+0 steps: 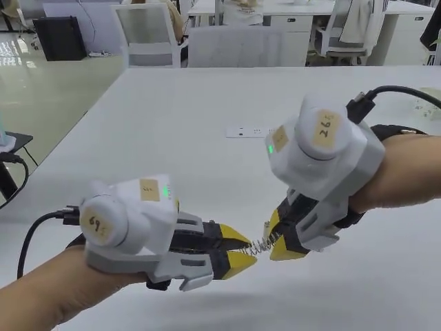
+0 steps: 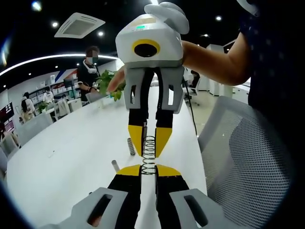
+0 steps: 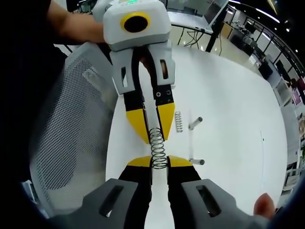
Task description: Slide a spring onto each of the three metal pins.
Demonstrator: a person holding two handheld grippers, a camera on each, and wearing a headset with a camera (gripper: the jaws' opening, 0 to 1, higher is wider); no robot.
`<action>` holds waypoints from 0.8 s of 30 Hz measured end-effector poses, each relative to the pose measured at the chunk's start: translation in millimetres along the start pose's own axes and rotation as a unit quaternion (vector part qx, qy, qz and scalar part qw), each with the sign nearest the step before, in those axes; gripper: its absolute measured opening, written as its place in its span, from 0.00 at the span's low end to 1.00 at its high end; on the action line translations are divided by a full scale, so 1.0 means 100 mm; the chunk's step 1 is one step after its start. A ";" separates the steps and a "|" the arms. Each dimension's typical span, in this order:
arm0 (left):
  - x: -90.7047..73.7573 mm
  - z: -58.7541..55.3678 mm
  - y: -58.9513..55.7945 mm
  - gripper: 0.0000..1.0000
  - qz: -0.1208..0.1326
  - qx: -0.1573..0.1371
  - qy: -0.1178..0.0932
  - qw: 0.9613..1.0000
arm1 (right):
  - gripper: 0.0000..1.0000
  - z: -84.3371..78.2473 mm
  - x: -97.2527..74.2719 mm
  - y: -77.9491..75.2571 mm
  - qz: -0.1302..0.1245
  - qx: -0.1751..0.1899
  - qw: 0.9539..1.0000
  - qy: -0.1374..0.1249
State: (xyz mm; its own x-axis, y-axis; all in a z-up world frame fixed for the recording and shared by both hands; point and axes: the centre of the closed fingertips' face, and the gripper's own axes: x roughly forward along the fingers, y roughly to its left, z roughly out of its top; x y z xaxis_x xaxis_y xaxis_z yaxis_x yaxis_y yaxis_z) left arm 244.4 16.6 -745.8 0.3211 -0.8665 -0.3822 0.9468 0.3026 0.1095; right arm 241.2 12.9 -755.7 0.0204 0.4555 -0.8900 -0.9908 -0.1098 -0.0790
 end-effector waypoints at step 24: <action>0.02 -0.02 0.02 0.03 0.003 -0.011 0.000 1.000 | 0.08 0.32 -0.06 0.03 0.004 0.003 1.000 -0.030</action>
State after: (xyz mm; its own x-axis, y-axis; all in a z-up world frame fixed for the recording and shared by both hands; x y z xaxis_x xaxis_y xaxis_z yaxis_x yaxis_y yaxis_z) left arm 246.8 16.4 -748.1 0.3267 -0.8647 -0.3815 0.9442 0.3160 0.0924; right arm 233.4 38.0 -735.9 0.0044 0.5064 -0.8623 -0.9918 -0.1081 -0.0685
